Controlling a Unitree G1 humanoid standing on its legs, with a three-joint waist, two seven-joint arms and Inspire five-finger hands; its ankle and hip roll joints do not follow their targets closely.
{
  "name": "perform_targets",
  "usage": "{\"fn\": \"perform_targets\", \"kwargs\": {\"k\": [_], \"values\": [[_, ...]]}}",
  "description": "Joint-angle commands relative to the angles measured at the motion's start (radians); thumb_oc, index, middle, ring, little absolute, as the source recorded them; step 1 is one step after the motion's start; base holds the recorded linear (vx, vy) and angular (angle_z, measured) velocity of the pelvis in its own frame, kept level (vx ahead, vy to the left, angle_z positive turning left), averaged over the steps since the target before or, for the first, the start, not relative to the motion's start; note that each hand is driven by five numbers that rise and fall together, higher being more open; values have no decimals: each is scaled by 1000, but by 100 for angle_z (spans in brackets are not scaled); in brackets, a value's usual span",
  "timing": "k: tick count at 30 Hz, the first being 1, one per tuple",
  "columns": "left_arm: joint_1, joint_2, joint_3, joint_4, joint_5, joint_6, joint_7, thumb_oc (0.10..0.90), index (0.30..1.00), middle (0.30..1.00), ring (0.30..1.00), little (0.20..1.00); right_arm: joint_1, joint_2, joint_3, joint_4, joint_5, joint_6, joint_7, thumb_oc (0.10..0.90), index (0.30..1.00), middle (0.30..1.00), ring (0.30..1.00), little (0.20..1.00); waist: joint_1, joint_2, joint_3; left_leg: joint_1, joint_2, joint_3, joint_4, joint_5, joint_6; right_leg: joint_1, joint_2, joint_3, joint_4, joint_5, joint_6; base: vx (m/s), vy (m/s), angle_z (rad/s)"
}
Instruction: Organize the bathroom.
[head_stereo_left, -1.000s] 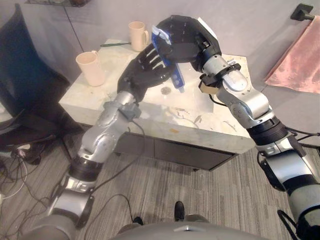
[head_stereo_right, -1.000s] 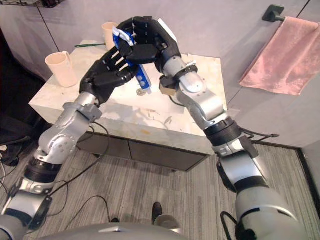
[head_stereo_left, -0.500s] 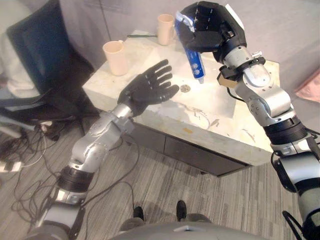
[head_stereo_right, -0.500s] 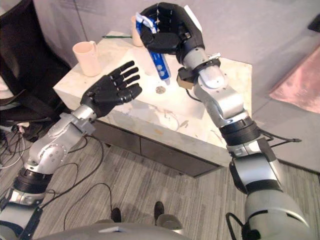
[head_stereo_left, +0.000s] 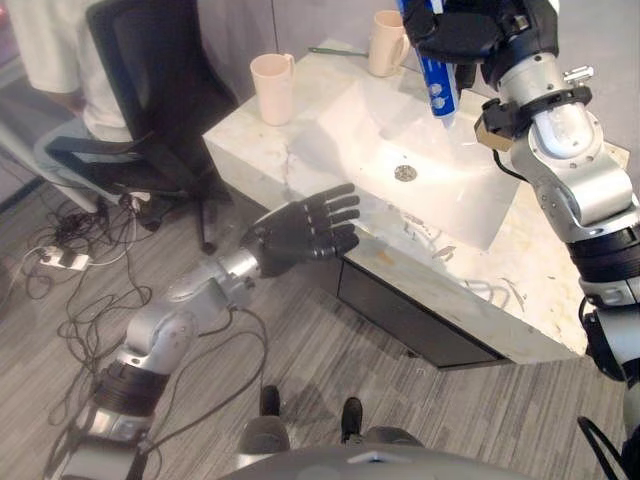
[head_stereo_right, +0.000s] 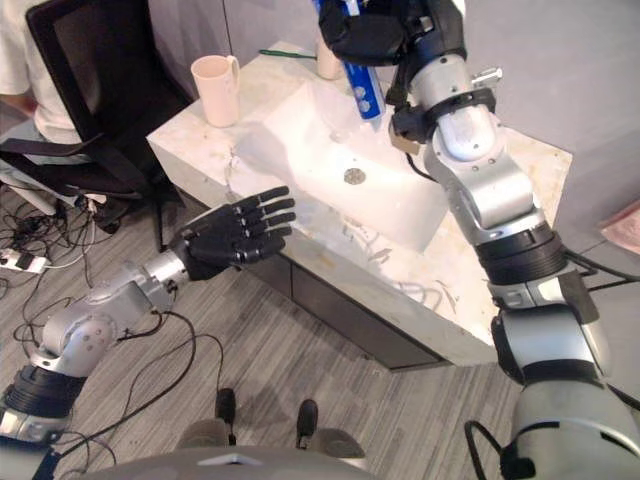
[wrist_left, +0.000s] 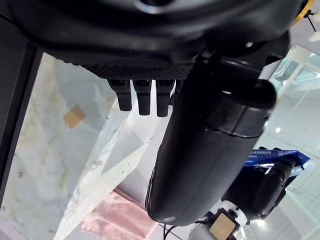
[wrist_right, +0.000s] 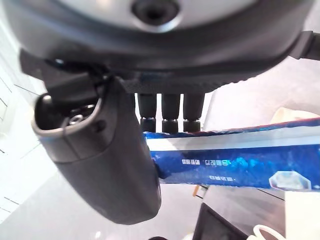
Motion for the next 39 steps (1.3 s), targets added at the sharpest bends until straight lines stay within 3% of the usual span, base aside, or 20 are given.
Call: {"fn": "perform_targets", "kwargs": {"k": [1,4,7,13,16,18,20,21,24,25,26,28,32,33,35,36,37,38,39], "values": [[-20,53,47,-112,-168,-84,-14,800,900,900,900,900,-226,10,-56,-18,-96,-177,-58,400,300,300,300,300,-4,-24,-154,131,-59,29,195,-187,6,-6,44,91,60,-17,88,-90,46,36],[-14,69,81,-114,-208,-75,33,800,900,900,900,900,-246,8,-61,-18,-100,-182,-83,400,300,300,300,300,-11,-6,-171,183,-65,28,122,-199,12,-26,53,71,69,-13,89,-67,107,51],[16,82,120,-98,-198,-43,72,800,900,900,900,900,-260,19,-72,-37,-137,-185,-129,400,300,300,300,300,-19,16,-179,221,-55,47,-26,-210,27,-67,52,42,117,-28,102,-9,96,95],[118,32,162,-19,-172,14,148,800,900,900,900,900,-266,54,-90,-57,-174,-227,-207,400,300,300,300,300,-4,20,-181,224,-37,57,-100,-165,31,-63,43,44,112,-31,114,49,41,61],[173,-11,186,80,-104,16,137,800,900,900,900,900,-267,65,-96,-37,-188,-267,-231,400,300,300,300,300,1,14,-182,195,-34,83,-13,-173,19,-57,36,51,108,-37,102,72,8,18],[208,-31,185,161,-28,33,86,800,900,900,900,900,-272,58,-87,-24,-193,-285,-245,400,300,300,300,300,23,2,-161,91,-33,55,246,-113,-16,-36,25,53,108,-40,75,117,14,4],[219,-33,186,177,-11,56,61,800,900,900,900,900,-269,51,-86,-18,-191,-295,-248,400,300,300,300,300,32,-6,-153,46,-42,37,295,-106,-16,-34,13,58,106,-32,71,132,95,3],[244,-28,176,222,87,82,30,800,900,900,900,900,-258,46,-73,20,-182,-347,-256,400,300,300,300,300,47,-7,-145,0,-45,12,283,-135,-5,-26,7,72,107,-35,77,223,175,7],[277,-5,167,273,124,93,12,800,900,900,900,900,-260,72,-60,49,-195,-370,-261,400,300,300,300,300,57,0,-148,15,-11,0,170,-121,-2,-11,7,91,103,-48,89,322,239,-22],[311,13,159,313,137,87,5,800,900,900,900,900,-271,113,-46,51,-233,-358,-290,400,300,300,300,300,72,17,-150,32,38,-42,3,-58,-19,18,8,116,101,-75,103,585,447,-24],[325,18,153,335,152,76,-4,800,900,900,900,900,-279,125,-36,53,-239,-350,-301,400,300,300,300,300,83,22,-151,38,61,-65,-60,-20,-30,40,1,124,95,-85,111,476,371,-24],[342,19,137,381,163,46,-16,800,900,900,900,900,-282,129,-27,72,-246,-362,-312,400,300,300,300,300,97,27,-149,24,81,-84,-96,17,-42,81,-19,140,85,-98,127,375,293,-69],[339,7,102,472,168,-17,-57,800,900,900,900,900,-275,120,-28,108,-222,-397,-314,400,300,300,300,300,93,34,-159,25,51,-41,-62,-25,-27,103,-83,129,104,-105,174,373,352,-43],[321,20,67,524,189,-49,-78,800,900,900,900,900,-256,119,-38,110,-220,-409,-318,400,300,300,300,300,85,40,-165,29,20,-9,-53,-44,-10,95,-125,102,147,-101,191,321,314,-41],[306,26,40,552,192,-66,-88,800,900,900,900,900,-243,120,-45,98,-215,-403,-324,400,300,300,300,300,78,47,-166,36,1,1,-47,-50,5,58,-155,89,224,-62,186,281,308,-26],[294,28,24,571,200,-75,-95,800,900,900,900,900,-233,124,-51,86,-217,-396,-321,400,300,300,300,300,72,57,-164,44,-10,6,-49,-54,18,14,-181,86,304,-24,178,228,342,-8],[276,31,5,589,223,-92,-98,800,900,900,900,900,-215,129,-62,70,-212,-399,-312,400,300,300,300,300,60,75,-152,69,-24,9,-58,-65,34,-66,-218,89,462,25,169,326,462,-26],[236,49,-24,585,221,-84,-74,800,900,900,900,900,-187,142,-72,46,-210,-410,-293,400,300,300,300,300,32,99,-135,113,-36,21,-82,-80,53,-154,-192,100,578,33,157,359,419,-37],[200,60,-41,573,223,-65,-45,800,900,900,900,900,-177,157,-71,20,-216,-397,-291,400,300,300,300,300,13,102,-129,134,-43,30,-105,-77,57,-177,-144,106,585,15,153,328,277,-37]]}}
